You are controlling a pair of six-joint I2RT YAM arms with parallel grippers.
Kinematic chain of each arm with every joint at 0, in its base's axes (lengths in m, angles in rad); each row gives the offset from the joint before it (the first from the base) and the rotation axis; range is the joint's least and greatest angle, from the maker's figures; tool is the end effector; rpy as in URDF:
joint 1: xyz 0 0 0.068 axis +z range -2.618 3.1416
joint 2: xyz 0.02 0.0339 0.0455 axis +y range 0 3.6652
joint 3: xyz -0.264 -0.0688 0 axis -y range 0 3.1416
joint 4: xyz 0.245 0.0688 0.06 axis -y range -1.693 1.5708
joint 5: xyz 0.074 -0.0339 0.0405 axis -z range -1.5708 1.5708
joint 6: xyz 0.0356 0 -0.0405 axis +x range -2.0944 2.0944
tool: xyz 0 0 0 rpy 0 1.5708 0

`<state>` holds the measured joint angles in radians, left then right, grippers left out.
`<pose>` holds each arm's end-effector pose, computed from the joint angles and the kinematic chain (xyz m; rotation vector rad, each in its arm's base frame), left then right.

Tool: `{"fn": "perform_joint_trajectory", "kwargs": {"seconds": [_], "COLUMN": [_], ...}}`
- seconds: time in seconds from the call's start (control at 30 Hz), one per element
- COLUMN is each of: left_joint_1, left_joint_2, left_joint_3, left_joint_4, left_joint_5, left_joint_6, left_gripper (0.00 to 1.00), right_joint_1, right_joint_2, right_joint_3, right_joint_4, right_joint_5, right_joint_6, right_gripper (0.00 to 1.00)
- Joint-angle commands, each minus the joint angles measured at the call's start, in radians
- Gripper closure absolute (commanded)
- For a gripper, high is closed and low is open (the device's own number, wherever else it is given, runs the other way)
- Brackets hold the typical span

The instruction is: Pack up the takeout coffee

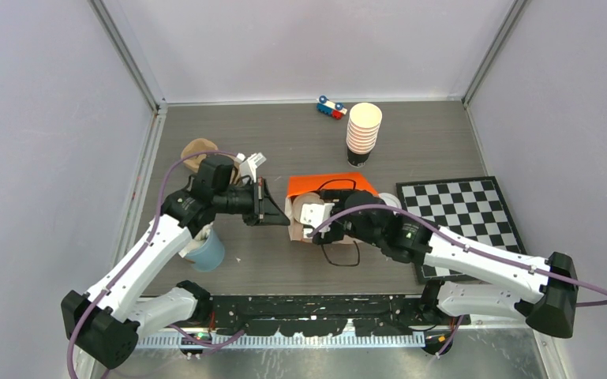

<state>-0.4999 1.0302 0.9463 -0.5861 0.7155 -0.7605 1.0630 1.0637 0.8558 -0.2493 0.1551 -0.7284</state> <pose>0.1752 -0.1223 0.3165 0.1199 2.4678 -1.4271 0.1224 0.2087 0.3042 -1.5160 1.3388 0.0546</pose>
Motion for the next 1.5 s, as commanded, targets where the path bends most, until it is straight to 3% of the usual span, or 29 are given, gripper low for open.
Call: {"fn": "perform_joint_trajectory", "kwargs": {"seconds": [0.0, 0.2, 0.73, 1.2, 1.47], "left_joint_1": [0.003, 0.003, 0.003, 0.024, 0.051], "left_joint_2": [0.002, 0.001, 0.012, 0.019, 0.03], "left_joint_3": [0.053, 0.064, 0.084, 0.078, 0.086], "left_joint_4": [0.013, 0.019, 0.061, 0.116, 0.142], "left_joint_5": [0.009, 0.007, -0.009, -0.045, -0.075], "left_joint_6": [-0.024, -0.055, -0.175, -0.317, -0.373], "left_gripper": [1.0, 1.0, 1.0, 1.0, 1.0], "right_joint_1": [-0.003, -0.002, -0.003, -0.002, -0.003], "right_joint_2": [-0.041, -0.033, -0.068, -0.063, -0.024], "right_joint_3": [0.071, 0.142, 0.224, 0.293, 0.374], "right_joint_4": [-0.008, -0.06, -0.035, 0.08, 0.06], "right_joint_5": [0.006, 0.054, 0.107, 0.305, 0.43], "right_joint_6": [0.086, 0.212, 0.345, 0.508, 0.639], "right_gripper": [0.25, 0.25, 0.24, 0.22, 0.21]}}
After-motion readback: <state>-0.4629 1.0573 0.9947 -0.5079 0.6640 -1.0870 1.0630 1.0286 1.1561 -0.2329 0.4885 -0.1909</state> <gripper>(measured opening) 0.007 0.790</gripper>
